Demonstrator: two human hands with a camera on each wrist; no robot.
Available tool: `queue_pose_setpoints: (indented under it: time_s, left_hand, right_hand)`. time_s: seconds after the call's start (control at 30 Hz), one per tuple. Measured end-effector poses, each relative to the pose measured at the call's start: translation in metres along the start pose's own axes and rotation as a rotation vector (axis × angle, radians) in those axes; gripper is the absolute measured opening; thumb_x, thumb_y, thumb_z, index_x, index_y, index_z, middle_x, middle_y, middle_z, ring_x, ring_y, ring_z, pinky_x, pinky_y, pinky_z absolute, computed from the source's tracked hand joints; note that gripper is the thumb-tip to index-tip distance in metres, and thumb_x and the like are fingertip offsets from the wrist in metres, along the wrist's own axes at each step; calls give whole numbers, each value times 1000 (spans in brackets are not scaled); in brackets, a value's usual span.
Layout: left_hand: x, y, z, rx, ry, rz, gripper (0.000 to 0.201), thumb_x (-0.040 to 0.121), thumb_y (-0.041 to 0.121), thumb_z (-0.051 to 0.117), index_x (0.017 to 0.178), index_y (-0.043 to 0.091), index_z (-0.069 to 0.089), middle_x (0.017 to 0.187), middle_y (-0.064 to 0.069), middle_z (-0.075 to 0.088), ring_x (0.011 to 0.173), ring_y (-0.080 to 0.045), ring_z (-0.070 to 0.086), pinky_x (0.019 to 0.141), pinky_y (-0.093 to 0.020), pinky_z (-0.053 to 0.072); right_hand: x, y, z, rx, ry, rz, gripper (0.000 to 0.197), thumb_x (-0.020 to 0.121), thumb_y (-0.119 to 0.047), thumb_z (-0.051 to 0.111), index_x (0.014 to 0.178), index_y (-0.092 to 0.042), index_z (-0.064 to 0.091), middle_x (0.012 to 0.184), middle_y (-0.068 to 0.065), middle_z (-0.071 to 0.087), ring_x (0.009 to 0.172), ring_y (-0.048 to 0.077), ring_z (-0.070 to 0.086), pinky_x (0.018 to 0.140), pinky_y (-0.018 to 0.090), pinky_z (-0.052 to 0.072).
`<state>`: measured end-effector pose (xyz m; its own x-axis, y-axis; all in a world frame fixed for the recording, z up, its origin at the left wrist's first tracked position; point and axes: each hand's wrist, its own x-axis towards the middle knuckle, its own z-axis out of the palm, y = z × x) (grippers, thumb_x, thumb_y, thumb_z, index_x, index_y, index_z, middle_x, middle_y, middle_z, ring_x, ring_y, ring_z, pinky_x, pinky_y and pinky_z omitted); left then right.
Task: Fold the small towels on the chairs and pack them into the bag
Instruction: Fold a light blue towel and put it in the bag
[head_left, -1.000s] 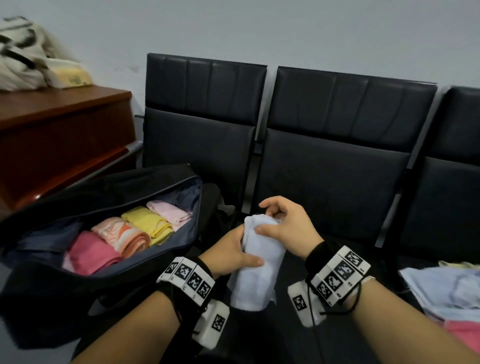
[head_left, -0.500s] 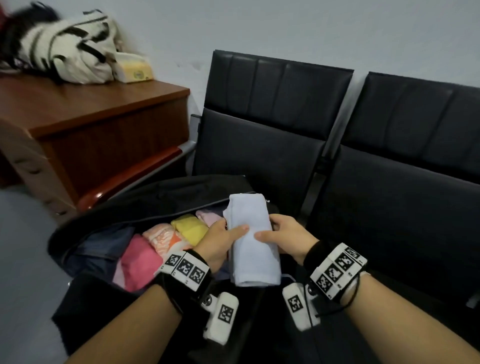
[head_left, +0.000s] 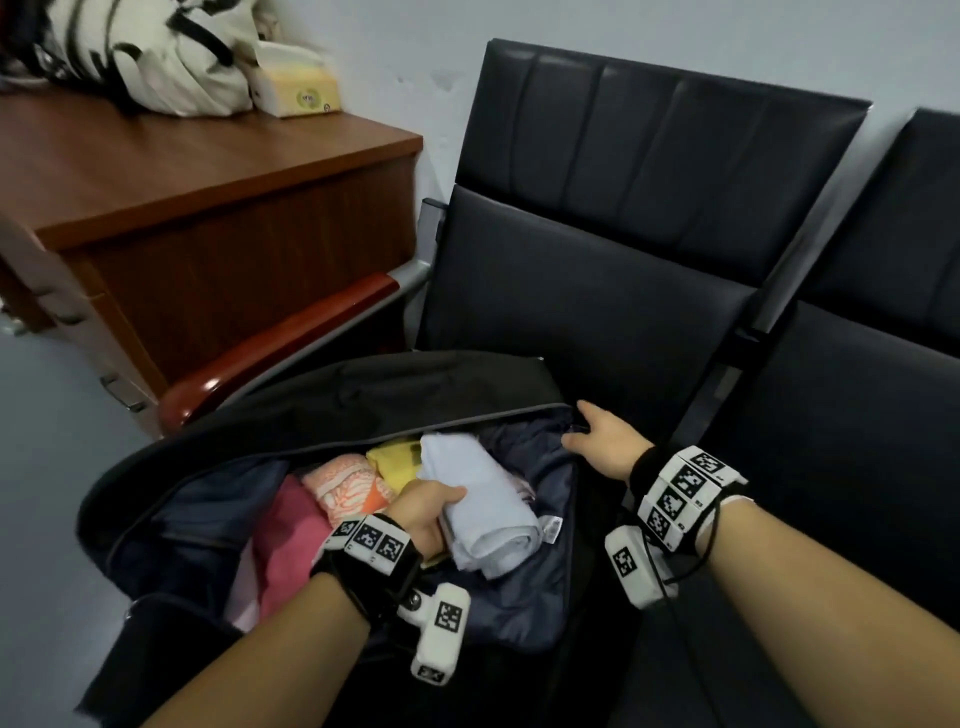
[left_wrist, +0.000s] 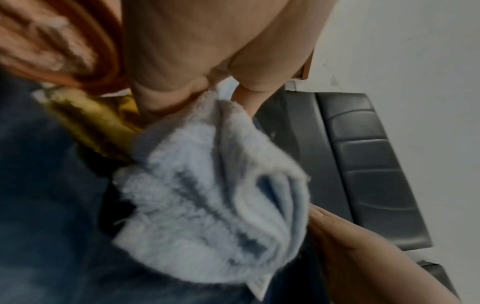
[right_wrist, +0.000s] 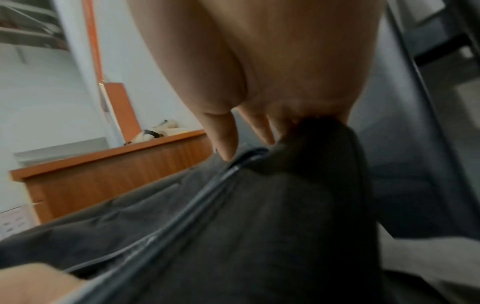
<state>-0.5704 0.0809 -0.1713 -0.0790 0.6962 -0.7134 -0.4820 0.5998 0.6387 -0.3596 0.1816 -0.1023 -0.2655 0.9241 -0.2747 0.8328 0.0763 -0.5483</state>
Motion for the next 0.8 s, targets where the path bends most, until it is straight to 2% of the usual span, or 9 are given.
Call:
queue_pose_setpoints:
  time_s: [0.1,0.2,0.3,0.4,0.5,0.57,0.67,0.73,0.8]
  left_hand:
    - [9,-5,-2,5,19,-7,38,95,-6,55,132,-9,52,125,-26,62,110,-37,61,94,-48,48]
    - [11,1,2,6,24,29,38,94,-4,58,132,-7,52,128,-26,61,112,-37,61,91,-46,49]
    - [10,10,9,-46,-16,35,38,96,-6,54,134,-7,50,129,-27,59,115,-38,59,100,-48,47]
    - [11,18,15,-88,-28,85,41,99,-4,48,139,-5,44,137,-28,54,126,-39,54,108,-50,43]
    - [19,28,23,-127,-31,158,40,100,-3,45,140,-6,42,138,-28,52,122,-37,55,99,-46,45]
    - [26,35,28,-150,-20,193,32,99,-5,45,131,-10,48,128,-29,57,115,-39,60,90,-46,50]
    - [39,41,30,-96,41,257,8,97,-5,50,102,-6,57,91,-22,62,72,-30,67,58,-35,55]
    - [49,36,32,63,73,243,7,97,-2,52,91,0,55,78,-16,58,60,-25,64,57,-33,54]
    - [60,28,35,191,116,190,5,97,-3,53,93,-1,51,65,-14,56,60,-28,60,65,-36,52]
  right_hand:
    - [15,14,8,101,-15,44,42,95,-20,63,133,-3,54,132,12,62,119,23,58,96,27,43]
    - [20,18,8,103,76,76,48,86,-28,75,126,-6,63,109,6,68,106,17,63,82,20,39]
    - [19,15,8,-8,169,55,15,80,-23,78,94,-17,74,86,0,70,97,20,67,73,19,39]
    - [12,12,1,68,262,2,7,83,-14,72,83,-19,76,78,-5,69,88,16,68,74,21,43]
    - [6,7,-16,137,406,-68,12,84,-11,70,80,-19,77,74,-11,67,84,11,66,75,20,43]
    - [3,1,-31,221,512,-118,11,85,-10,70,84,-17,78,79,-7,70,86,12,67,79,24,47]
    - [1,-8,-47,346,586,-182,13,87,-6,67,88,-15,77,82,-4,71,82,9,66,81,27,52]
    - [-2,-12,-47,364,584,-203,14,89,-7,66,90,-16,76,81,-8,70,79,3,64,77,21,48]
    - [-5,-12,-43,363,566,-219,14,90,-6,65,92,-14,76,82,-8,69,79,1,63,75,18,45]
